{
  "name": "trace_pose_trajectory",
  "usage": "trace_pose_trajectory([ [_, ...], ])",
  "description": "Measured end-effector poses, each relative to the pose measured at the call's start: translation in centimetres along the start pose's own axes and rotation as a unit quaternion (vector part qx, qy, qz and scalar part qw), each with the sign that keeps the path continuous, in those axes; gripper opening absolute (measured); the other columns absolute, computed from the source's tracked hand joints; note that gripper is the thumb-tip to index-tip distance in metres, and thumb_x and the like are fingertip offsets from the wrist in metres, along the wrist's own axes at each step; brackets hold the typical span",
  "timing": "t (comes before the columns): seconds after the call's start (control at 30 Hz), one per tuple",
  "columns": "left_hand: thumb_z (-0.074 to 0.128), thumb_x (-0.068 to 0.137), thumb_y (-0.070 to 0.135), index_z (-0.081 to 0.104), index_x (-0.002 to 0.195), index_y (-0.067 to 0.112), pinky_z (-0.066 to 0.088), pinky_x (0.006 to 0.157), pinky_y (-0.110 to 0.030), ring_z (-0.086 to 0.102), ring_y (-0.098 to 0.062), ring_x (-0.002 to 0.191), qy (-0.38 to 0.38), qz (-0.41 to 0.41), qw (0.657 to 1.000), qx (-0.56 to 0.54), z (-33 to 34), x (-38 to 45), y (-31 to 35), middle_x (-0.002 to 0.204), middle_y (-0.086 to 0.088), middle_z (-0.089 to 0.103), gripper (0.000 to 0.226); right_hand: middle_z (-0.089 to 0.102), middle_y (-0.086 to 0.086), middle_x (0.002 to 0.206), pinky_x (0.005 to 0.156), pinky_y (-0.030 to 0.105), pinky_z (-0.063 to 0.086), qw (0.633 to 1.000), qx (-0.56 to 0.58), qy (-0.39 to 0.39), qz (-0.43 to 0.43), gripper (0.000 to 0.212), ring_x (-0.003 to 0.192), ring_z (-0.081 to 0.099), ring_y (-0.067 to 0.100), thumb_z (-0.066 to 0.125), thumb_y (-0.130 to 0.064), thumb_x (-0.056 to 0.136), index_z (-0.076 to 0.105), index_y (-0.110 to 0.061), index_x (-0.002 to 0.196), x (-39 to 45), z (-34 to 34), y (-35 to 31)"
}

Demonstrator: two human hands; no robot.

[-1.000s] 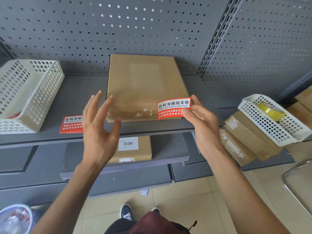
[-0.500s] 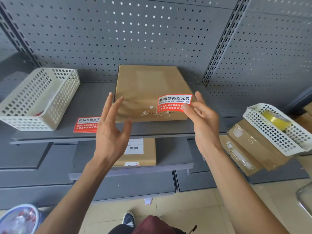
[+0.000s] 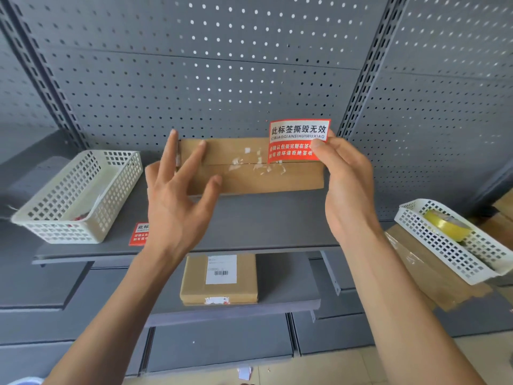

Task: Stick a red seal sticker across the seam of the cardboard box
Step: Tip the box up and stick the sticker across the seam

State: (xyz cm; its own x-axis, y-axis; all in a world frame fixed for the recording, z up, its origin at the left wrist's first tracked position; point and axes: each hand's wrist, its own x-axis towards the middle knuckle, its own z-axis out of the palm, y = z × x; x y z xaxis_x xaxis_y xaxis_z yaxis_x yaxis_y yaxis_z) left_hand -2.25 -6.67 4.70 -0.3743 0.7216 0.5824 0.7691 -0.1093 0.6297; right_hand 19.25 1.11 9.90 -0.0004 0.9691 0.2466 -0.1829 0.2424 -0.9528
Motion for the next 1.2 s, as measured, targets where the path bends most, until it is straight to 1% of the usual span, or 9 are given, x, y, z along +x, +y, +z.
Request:
trace_pose_trajectory([
  [0.1,0.058,0.094,0.048,0.056,0.144,0.035,0.031,0.111,-0.031,0.037,-0.021,0.127,0.015,-0.002,1.000,-0.003,-0.4,1.1,0.8,0.168,0.002,0.025,0.052,0.067,0.016,0.134,0.119,0.053,0.036,1.000,0.001,-0.008,-0.015,0.015,0.142,0.050,0.030,0.072,-0.035,0.079,0.080,-0.022,0.084,0.6,-0.1,-0.9],
  [0.23,0.058,0.092,0.051,0.060,0.140,0.035,0.034,0.113,-0.036,0.038,-0.023,0.131,0.031,-0.001,1.000,0.005,-0.2,2.1,1.2,0.162,0.000,0.035,0.050,0.070,0.011,0.132,0.119,0.051,0.037,0.999,-0.016,-0.021,-0.023,0.017,0.142,0.050,0.026,0.071,-0.033,0.081,0.081,-0.021,0.089,1.1,-0.2,-1.3],
  [0.4,0.063,0.089,0.048,0.064,0.133,0.033,0.035,0.112,-0.032,0.041,-0.026,0.134,0.028,-0.001,0.999,-0.028,0.2,2.4,1.4,0.152,-0.004,0.039,0.046,0.068,0.010,0.134,0.118,0.038,0.037,0.999,-0.027,-0.023,-0.015,0.016,0.141,0.051,0.019,0.070,-0.031,0.083,0.080,-0.021,0.088,0.9,-0.3,-1.3],
  [0.5,0.063,0.089,0.047,0.063,0.134,0.035,0.030,0.112,-0.027,0.036,-0.023,0.143,0.006,-0.014,0.999,-0.048,0.2,2.7,1.7,0.157,-0.002,0.033,0.047,0.068,0.004,0.136,0.117,0.031,0.035,0.999,-0.035,-0.034,-0.017,0.016,0.141,0.050,0.010,0.070,-0.031,0.083,0.081,-0.022,0.089,0.7,0.0,-1.4],
  [0.6,0.061,0.091,0.047,0.062,0.136,0.037,0.030,0.117,-0.033,0.031,-0.023,0.150,-0.005,-0.001,0.999,-0.051,0.2,2.6,1.8,0.165,-0.001,0.026,0.046,0.062,-0.001,0.144,0.117,0.027,0.032,0.997,-0.061,-0.036,-0.019,0.016,0.141,0.044,-0.003,0.069,-0.031,0.084,0.080,-0.020,0.087,0.4,0.4,-1.3],
  [0.7,0.059,0.092,0.046,0.062,0.136,0.038,0.030,0.114,-0.032,0.029,-0.021,0.152,-0.013,0.008,0.999,-0.041,0.1,2.3,2.1,0.169,0.002,0.021,0.045,0.052,-0.001,0.154,0.120,0.032,0.029,0.993,-0.118,-0.020,-0.019,0.016,0.144,0.036,-0.007,0.070,-0.030,0.085,0.076,-0.015,0.081,0.1,0.7,-0.8],
  [0.9,0.056,0.090,0.043,0.063,0.135,0.040,0.027,0.111,-0.029,0.029,-0.019,0.150,-0.027,-0.009,0.999,-0.031,-0.3,2.1,2.9,0.168,0.004,0.024,0.045,0.041,-0.013,0.159,0.123,0.045,0.022,0.974,-0.223,0.017,-0.042,0.020,0.153,0.024,0.004,0.063,-0.039,0.074,0.071,-0.021,0.073,-0.6,1.8,0.1],
  [1.07,0.055,0.090,0.054,0.064,0.132,0.044,0.028,0.111,-0.032,0.026,-0.013,0.150,-0.020,-0.035,0.998,-0.046,-0.4,2.0,3.6,0.165,0.010,0.030,0.044,0.039,-0.013,0.161,0.123,0.048,0.020,0.971,-0.235,0.027,-0.048,0.020,0.155,0.021,0.008,0.061,-0.041,0.072,0.069,-0.022,0.069,-0.8,2.2,0.5],
  [1.2,0.061,0.087,0.059,0.065,0.132,0.042,0.028,0.108,-0.029,0.032,-0.017,0.146,-0.013,-0.028,0.999,-0.032,-0.3,1.9,3.6,0.164,0.009,0.032,0.047,0.038,-0.014,0.161,0.122,0.051,0.021,0.968,-0.243,0.037,-0.046,0.021,0.155,0.019,0.010,0.062,-0.041,0.072,0.070,-0.022,0.071,-0.8,2.3,0.6],
])
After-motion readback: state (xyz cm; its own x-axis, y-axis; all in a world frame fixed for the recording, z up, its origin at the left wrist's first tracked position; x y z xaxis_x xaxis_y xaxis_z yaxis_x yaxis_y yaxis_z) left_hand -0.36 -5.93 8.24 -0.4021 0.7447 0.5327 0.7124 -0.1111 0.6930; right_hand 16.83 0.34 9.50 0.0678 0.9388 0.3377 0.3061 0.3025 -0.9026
